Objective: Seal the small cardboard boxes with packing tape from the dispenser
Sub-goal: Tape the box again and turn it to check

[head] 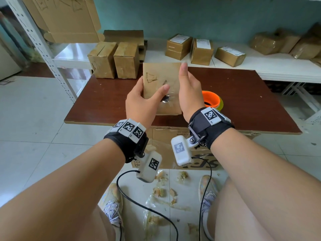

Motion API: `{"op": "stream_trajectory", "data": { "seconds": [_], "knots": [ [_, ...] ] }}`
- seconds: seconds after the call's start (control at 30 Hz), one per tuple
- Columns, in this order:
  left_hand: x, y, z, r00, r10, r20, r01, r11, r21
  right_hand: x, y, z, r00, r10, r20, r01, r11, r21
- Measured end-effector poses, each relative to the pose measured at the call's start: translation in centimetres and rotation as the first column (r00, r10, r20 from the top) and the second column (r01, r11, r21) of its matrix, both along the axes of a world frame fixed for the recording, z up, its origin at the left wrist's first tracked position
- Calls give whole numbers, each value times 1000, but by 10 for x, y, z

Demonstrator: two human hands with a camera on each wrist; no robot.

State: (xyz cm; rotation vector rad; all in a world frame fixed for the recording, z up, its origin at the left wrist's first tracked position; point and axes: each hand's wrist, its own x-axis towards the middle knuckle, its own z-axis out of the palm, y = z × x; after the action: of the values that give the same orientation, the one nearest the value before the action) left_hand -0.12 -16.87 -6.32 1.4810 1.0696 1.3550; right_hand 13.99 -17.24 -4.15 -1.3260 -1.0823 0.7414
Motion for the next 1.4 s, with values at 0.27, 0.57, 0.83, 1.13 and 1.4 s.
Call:
{"op": "stream_trajectory", "data": {
  "seconds": [0.27, 0.57, 0.83, 1.13, 1.4],
  "knots": [
    [5, -2, -1, 980, 47, 194, -25, 993, -113, -2, -2, 3, 995, 85, -57, -85, 996, -7],
    [3, 6, 3, 981, 63, 184, -11, 962, -272, 0, -4, -2, 992, 123, -17, -123, 992, 26],
    [5, 0, 7, 955, 67, 289, 11, 966, -259, 1, -7, -5, 987, 147, 59, -149, 988, 40],
    [8, 3, 8, 971, 34, 238, 22, 973, -229, 3, -7, -9, 971, 130, 200, -132, 991, -1],
    [3, 15, -1, 998, 43, 50, -27, 960, -279, 5, -1, -14, 971, 159, 178, -145, 985, -91]
  ]
}}
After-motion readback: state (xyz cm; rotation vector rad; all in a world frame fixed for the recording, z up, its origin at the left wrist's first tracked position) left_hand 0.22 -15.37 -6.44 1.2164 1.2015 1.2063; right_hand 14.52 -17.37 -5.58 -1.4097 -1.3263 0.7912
